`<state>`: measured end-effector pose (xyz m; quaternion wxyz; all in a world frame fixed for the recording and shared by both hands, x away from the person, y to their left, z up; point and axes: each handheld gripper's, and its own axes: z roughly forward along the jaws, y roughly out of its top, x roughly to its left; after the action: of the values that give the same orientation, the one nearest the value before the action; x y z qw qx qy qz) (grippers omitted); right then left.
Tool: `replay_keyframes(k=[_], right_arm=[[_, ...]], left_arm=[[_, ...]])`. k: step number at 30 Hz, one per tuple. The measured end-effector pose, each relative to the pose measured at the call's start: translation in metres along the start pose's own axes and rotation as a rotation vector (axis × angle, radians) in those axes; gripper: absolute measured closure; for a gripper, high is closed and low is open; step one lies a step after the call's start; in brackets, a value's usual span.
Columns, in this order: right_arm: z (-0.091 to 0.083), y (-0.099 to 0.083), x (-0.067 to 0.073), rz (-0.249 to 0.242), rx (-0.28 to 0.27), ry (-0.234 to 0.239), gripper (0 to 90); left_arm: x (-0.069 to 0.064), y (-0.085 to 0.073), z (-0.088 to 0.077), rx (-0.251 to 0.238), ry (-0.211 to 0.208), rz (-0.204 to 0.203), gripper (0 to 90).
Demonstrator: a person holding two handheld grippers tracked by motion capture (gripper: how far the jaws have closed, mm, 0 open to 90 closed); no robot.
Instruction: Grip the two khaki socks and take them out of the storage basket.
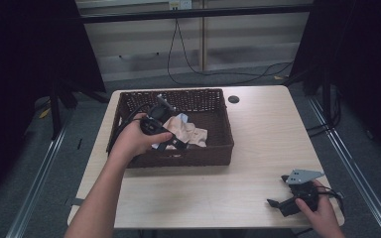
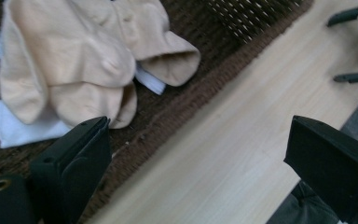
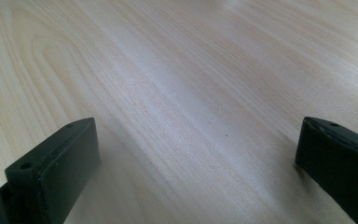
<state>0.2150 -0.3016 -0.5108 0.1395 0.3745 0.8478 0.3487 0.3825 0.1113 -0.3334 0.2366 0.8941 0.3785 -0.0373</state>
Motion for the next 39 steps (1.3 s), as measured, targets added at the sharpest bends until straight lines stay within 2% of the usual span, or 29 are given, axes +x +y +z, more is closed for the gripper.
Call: replay_keyframes(k=[4, 8, 12, 13, 19, 20, 22, 27, 29, 30, 32, 33, 35, 37, 39], right_arm=[[0.0, 0.0, 0.0, -0.002, -0.001, 0.0, 0.0], [0.0, 0.0, 0.0, -0.002, -0.002, -0.001, 0.0], [0.0, 0.0, 0.0, -0.002, -0.002, -0.001, 0.0], [0.0, 0.0, 0.0, -0.004, -0.003, -0.001, 0.0], [0.0, 0.0, 0.0, -0.004, -0.003, -0.001, 0.0], [0.0, 0.0, 0.0, -0.005, -0.003, -0.001, 0.0], [0.0, 0.0, 0.0, -0.004, -0.003, -0.001, 0.0], [0.0, 0.0, 0.0, -0.003, -0.003, -0.001, 0.0], [0.0, 0.0, 0.0, -0.004, -0.003, -0.001, 0.0], [0.0, 0.0, 0.0, -0.004, -0.003, -0.001, 0.0], [0.0, 0.0, 0.0, -0.003, -0.003, -0.001, 0.0], [0.0, 0.0, 0.0, -0.004, -0.003, -0.001, 0.0], [0.0, 0.0, 0.0, -0.005, -0.003, -0.001, 0.0], [0.0, 0.0, 0.0, -0.005, -0.003, -0.001, 0.0], [0.0, 0.0, 0.0, -0.005, -0.003, -0.001, 0.0]], left_arm=[[0.012, 0.008, 0.004, -0.003, 0.033, -0.046, 6.9], [0.024, 0.014, 0.012, 0.018, 0.066, -0.094, 7.5], [0.036, 0.02, 0.021, 0.034, 0.086, -0.121, 8.0], [0.039, 0.022, 0.024, 0.032, 0.093, -0.137, 8.2], [0.054, 0.029, 0.038, 0.027, 0.144, -0.175, 12.2], [0.056, 0.03, 0.041, 0.021, 0.138, -0.191, 12.8], [0.062, 0.031, 0.046, 0.041, 0.159, -0.188, 14.7], [0.074, 0.033, 0.056, 0.01, 0.19, -0.204, 19.2], [0.077, 0.034, 0.059, 0.003, 0.193, -0.195, 22.1], [0.078, 0.035, 0.061, 0.001, 0.201, -0.206, 23.6], [0.081, 0.036, 0.063, 0.002, 0.212, -0.19, 25.8], [0.081, 0.037, 0.065, 0.003, 0.213, -0.21, 27.2], [0.083, 0.037, 0.069, 0.011, 0.206, -0.203, 27.2], [0.085, 0.037, 0.072, 0.025, 0.231, -0.195, 30.7], [0.087, 0.037, 0.075, 0.022, 0.236, -0.202, 32.7]])
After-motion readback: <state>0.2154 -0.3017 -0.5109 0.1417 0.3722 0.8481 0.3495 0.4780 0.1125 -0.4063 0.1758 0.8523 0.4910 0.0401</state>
